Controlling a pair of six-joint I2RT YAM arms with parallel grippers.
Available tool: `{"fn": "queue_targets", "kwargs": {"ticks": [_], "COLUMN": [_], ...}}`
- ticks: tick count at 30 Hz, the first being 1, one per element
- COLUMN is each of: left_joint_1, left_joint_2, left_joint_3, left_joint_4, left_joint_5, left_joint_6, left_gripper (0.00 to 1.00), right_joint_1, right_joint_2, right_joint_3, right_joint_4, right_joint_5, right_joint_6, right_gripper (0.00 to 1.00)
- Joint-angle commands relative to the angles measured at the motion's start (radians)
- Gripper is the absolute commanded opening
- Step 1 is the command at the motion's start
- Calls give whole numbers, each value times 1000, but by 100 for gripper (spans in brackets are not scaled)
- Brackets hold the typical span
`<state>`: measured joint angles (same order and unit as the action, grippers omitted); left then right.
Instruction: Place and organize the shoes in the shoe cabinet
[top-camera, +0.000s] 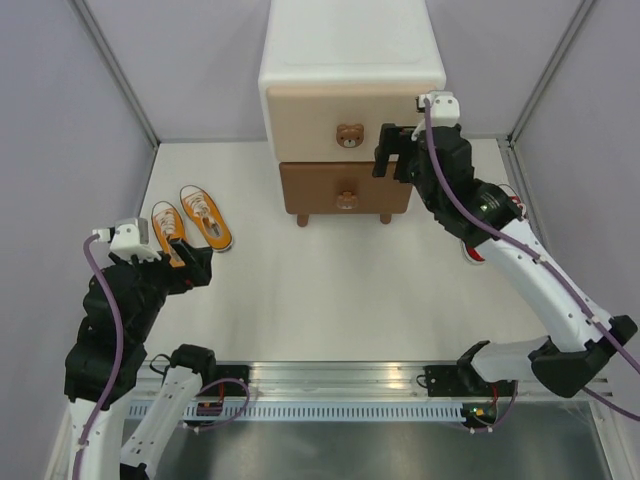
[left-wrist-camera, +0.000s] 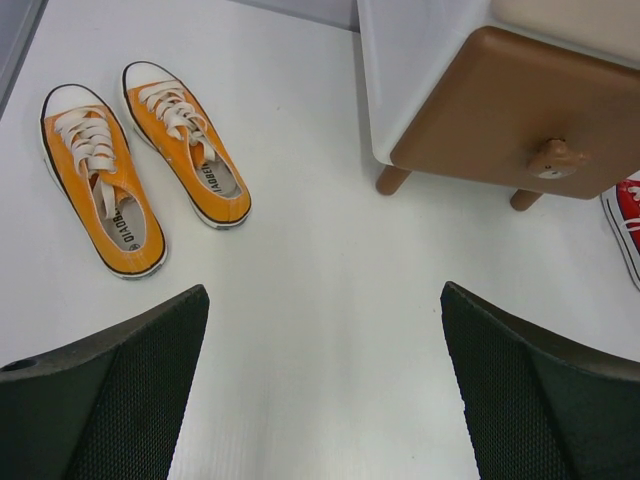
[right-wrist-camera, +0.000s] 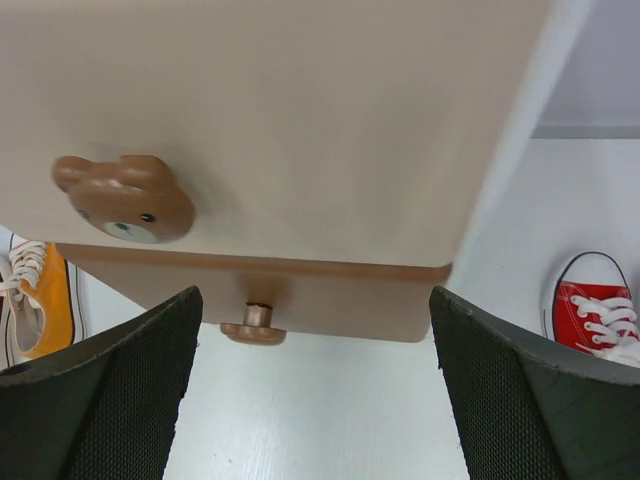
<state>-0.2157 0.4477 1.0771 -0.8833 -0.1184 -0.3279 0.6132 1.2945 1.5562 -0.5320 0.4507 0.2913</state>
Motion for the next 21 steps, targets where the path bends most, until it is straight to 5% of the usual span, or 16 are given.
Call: {"fn": "queue_targets", "kwargs": {"ticks": [1, 9, 21], "left_joint_1": [-2, -2, -4], "left_joint_2": [13, 16, 6], "left_joint_3": [-3, -5, -9], "left_joint_4": [-19, -43, -54], "left_joint_5": [11, 3, 3], "left_joint_6": [-39, -36, -37], "left_gripper": [100, 100, 100], "right_joint_1": [85, 227, 252], "right_joint_2": [57, 209, 391], "right_joint_3": [88, 247, 442], "right_joint_4": [61, 70, 9], "right_joint_5": [170, 325, 417], "right_joint_6": [-27, -57, -23], "right_gripper": [98, 92, 85]}}
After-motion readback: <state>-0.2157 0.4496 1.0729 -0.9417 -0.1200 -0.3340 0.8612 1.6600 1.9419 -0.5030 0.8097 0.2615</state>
